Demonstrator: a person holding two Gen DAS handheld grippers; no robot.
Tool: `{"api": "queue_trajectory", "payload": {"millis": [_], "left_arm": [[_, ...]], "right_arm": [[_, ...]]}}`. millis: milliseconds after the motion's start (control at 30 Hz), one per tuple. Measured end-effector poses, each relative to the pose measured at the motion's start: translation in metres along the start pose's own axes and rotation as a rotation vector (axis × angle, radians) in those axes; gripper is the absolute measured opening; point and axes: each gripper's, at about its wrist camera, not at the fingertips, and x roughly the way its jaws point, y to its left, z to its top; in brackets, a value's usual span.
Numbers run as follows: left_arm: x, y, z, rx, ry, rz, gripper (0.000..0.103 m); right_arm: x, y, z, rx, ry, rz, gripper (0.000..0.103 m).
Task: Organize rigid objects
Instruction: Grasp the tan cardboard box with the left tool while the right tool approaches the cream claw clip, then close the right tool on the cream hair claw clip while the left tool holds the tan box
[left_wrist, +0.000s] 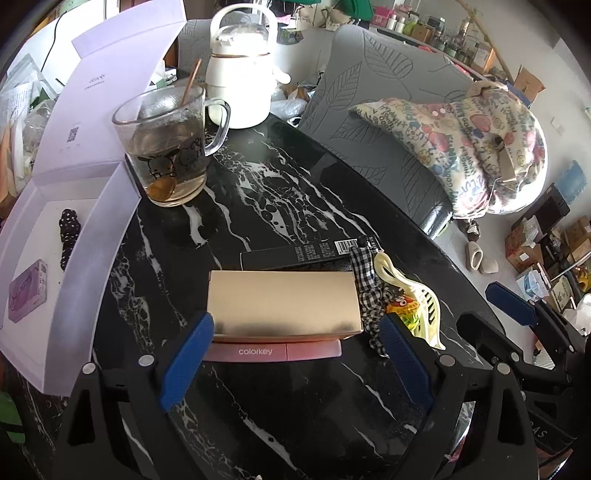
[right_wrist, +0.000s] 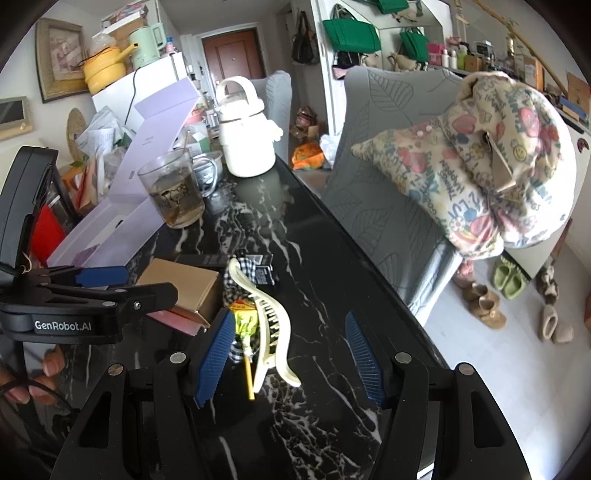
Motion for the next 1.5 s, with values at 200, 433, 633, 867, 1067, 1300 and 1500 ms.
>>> {"api": "queue_trajectory", "payload": {"millis": [200,433,633,867,1067,1300,1500], "left_arm": [[0.02,0.0,0.009,0.01,0.03,0.044,0.101],[0.039,0.007,0.012,-0.026,0.084,0.0,0.103],[0.044,0.009,0.015,-0.032,0.085,-0.033,0.103],[0.045,0.013,0.017,-0.067,0.101,-0.089,0.103],[0.047,0.003,0.016,-0.01,0.098,-0.049,0.103],[0.052,0.002,0.019,-0.043,0.103,-0.061,0.103],[0.051,0.006,0.011,-0.053,0.059,-0.089,0.103]], "right_arm": [[0.009,-0.006,0.0,0.02,0.016,0.008,0.062],[0.02,-0.014,0.001,0.044,0.036,0.018,0.062],[0.024,-0.018,0.0,0.058,0.045,0.023,0.062],[0.027,-0.019,0.0,0.067,0.052,0.045,0.062],[0.03,-0.024,-0.002,0.08,0.06,0.038,0.062],[0.032,-0.027,-0.005,0.096,0.067,0.045,0.062],[0.03,-0.026,-0.007,0.101,0.065,0.061,0.062]]}}
